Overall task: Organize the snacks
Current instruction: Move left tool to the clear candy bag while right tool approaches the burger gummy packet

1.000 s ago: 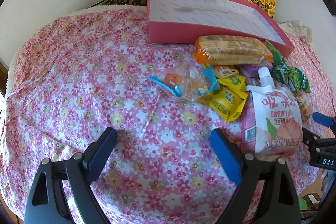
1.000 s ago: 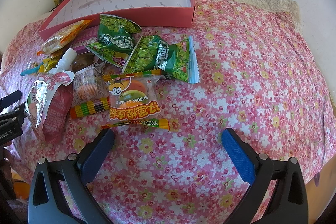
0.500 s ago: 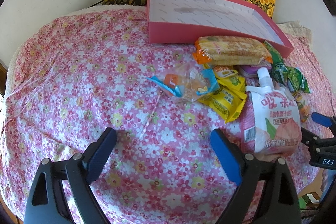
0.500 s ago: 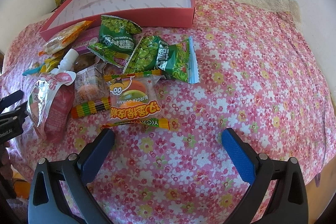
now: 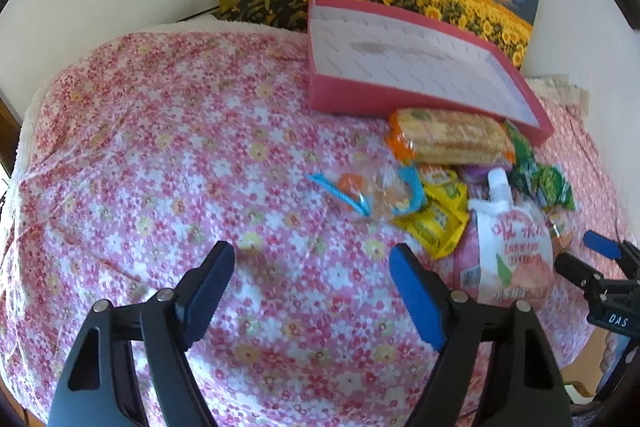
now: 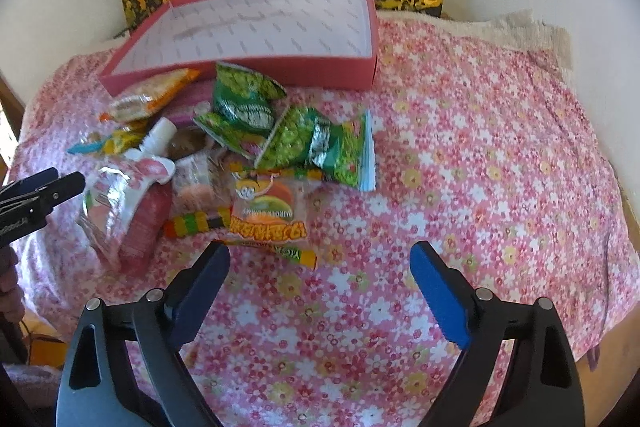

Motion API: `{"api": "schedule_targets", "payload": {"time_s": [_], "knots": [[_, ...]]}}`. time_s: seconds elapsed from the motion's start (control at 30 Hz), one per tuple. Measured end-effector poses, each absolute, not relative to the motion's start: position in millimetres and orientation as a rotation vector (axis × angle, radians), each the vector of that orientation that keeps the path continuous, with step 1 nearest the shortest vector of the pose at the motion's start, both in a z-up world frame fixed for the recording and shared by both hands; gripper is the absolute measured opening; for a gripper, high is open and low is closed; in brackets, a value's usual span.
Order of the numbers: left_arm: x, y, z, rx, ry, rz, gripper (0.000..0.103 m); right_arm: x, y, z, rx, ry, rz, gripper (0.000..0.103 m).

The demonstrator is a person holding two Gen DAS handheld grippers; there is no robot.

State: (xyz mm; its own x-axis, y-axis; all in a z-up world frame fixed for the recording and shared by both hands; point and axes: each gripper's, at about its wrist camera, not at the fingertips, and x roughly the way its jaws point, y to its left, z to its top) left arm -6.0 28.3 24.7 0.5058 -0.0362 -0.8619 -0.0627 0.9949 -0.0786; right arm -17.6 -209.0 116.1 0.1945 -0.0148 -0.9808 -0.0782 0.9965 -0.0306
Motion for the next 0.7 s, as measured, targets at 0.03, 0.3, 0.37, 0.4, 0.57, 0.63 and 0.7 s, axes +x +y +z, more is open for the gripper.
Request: {"api": "schedule_targets", "payload": {"time_s": [0.03,0.3,0.37,0.4,0.57,0.63,0.7], "knots": [[-4.4,29.2,26.5,-0.110,1.036,0.015,0.084,-16.2,-208.3,117.6,-0.071,1.373,0.048,0.094],[15.4,23.7,33.4,-0.166,1.022,-0.017,0.083,-15.9,-209.8,117.1,-0.051,1.358,0.061,0.093],[22.7,18.8,34.1,-0.167,1.021,-0.029,0.083,-16.0,-209.8,118.2,-0.050,1.357,0.062,0.093],[24.7,17.2,34.2,-0.169,1.020,-0.037,0.083,-15.8,-210.0,117.9,-0.050,1.358,0.064,0.093],[32.7,8.3,29.1,-0.150,1.022,-0.058,0.077,-17.1,-209.6,119.6,-0.058,1.352,0.059,0.093],[36.0,7.8,24.4,-0.151,1.035,-0.066,0.072,-17.6,-210.4,121.2,-0.057,1.347,0.052,0.093],[38.6,7.3,23.3,-0.153,1.027,-0.067,0.070,-18.7,-213.5,122.9,-0.051,1.341,0.045,0.093]]}}
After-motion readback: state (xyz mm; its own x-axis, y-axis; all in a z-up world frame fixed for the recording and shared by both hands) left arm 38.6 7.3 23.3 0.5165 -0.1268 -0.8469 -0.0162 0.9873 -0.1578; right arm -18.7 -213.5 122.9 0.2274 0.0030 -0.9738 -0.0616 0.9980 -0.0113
